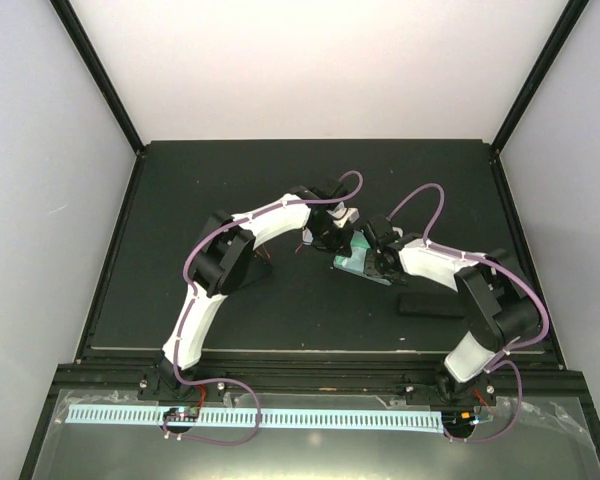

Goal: Organize the sunglasses
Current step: Place the glasses cleaning cloth in the sunglasses case.

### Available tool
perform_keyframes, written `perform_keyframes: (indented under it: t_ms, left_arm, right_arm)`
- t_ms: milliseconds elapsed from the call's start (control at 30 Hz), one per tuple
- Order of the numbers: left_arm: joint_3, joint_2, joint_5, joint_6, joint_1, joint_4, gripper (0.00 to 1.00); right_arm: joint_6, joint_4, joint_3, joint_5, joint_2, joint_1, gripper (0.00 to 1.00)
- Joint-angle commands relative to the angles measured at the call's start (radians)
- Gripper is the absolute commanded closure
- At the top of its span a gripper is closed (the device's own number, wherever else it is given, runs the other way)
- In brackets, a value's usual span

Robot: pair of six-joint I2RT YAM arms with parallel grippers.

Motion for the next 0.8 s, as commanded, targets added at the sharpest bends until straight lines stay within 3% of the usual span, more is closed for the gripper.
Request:
perform_keyframes:
  t_ms: [0,767]
  left_arm:
    - [0.046,0.020,0.013,0.016,0.005,-0.027,0.98]
    - [0.019,-0.115,-0.028,0.030,0.010,-0.018,0.90]
  right_arm:
    - [-0.007,0.044,0.005,0.006,0.030,-0.006,0.86]
    - [0.012,0.050,-0.032,0.018,0.072,-0.016,0.87]
